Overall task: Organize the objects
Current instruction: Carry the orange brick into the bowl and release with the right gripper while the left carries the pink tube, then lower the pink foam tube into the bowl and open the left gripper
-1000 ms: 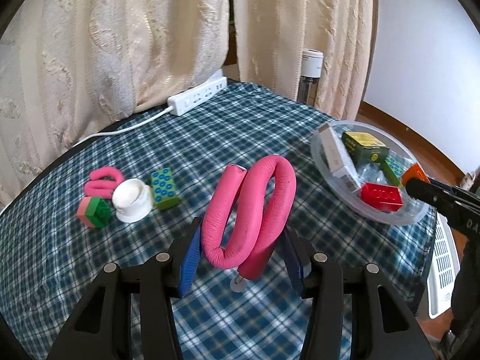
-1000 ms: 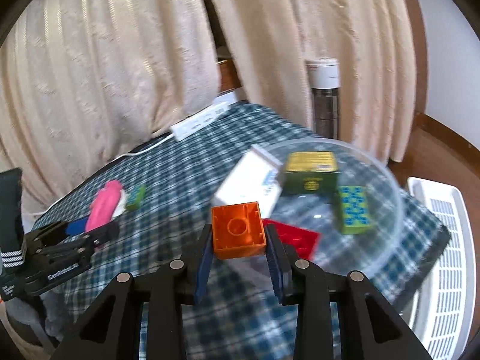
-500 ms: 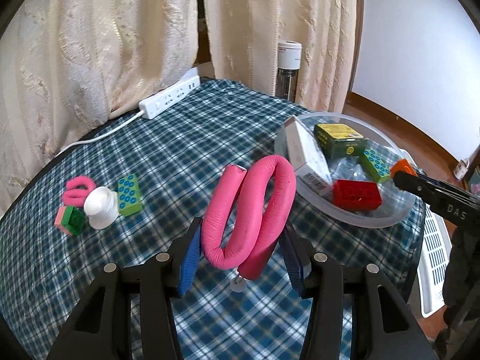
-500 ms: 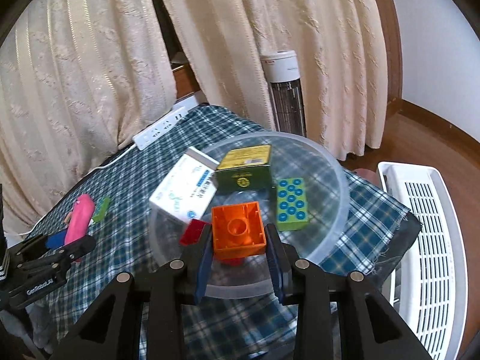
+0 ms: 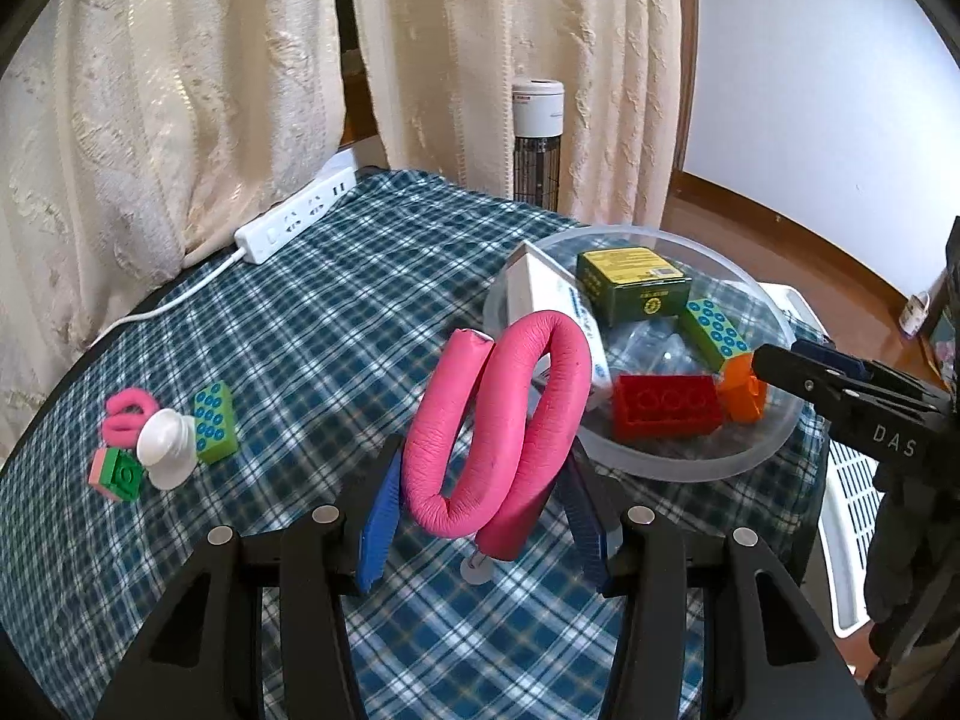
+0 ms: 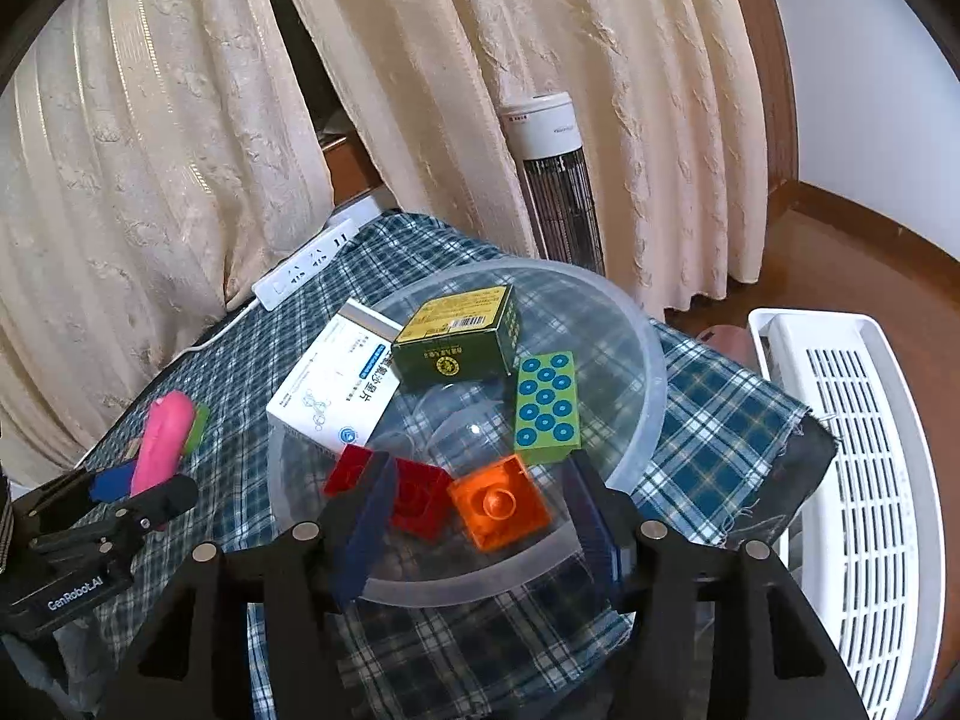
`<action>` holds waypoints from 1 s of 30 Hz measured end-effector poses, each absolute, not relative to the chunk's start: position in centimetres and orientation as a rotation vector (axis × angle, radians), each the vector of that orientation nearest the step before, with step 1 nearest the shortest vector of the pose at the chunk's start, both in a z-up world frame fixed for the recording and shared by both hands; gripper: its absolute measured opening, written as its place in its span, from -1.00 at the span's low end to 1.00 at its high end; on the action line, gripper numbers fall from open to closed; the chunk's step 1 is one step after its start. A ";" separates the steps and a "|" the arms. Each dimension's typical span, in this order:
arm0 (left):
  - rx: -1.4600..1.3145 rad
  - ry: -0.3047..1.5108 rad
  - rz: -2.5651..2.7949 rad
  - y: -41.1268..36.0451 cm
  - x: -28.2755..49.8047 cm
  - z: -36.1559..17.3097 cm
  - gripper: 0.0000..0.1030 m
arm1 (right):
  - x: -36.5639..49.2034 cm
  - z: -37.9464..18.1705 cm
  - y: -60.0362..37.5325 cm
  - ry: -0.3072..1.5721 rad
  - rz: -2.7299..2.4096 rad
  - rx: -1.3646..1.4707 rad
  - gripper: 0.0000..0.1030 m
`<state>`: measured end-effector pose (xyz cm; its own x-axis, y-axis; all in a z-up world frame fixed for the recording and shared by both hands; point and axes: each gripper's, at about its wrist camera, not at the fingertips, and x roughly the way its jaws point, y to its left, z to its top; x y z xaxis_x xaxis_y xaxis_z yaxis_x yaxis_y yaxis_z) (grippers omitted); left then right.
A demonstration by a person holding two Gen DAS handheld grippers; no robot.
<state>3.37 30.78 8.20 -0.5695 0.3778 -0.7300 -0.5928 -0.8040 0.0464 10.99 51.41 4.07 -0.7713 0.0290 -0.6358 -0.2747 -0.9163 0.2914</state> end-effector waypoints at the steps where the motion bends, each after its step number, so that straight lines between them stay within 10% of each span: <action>1: -0.993 0.393 2.343 31.0 3.4 8.2 -0.01 | 11.1 4.2 51.4 0.542 2.755 -0.967 0.18; 30: -0.969 0.469 2.135 41.2 3.2 7.2 0.01 | 13.0 4.3 55.0 0.601 2.731 -0.860 0.18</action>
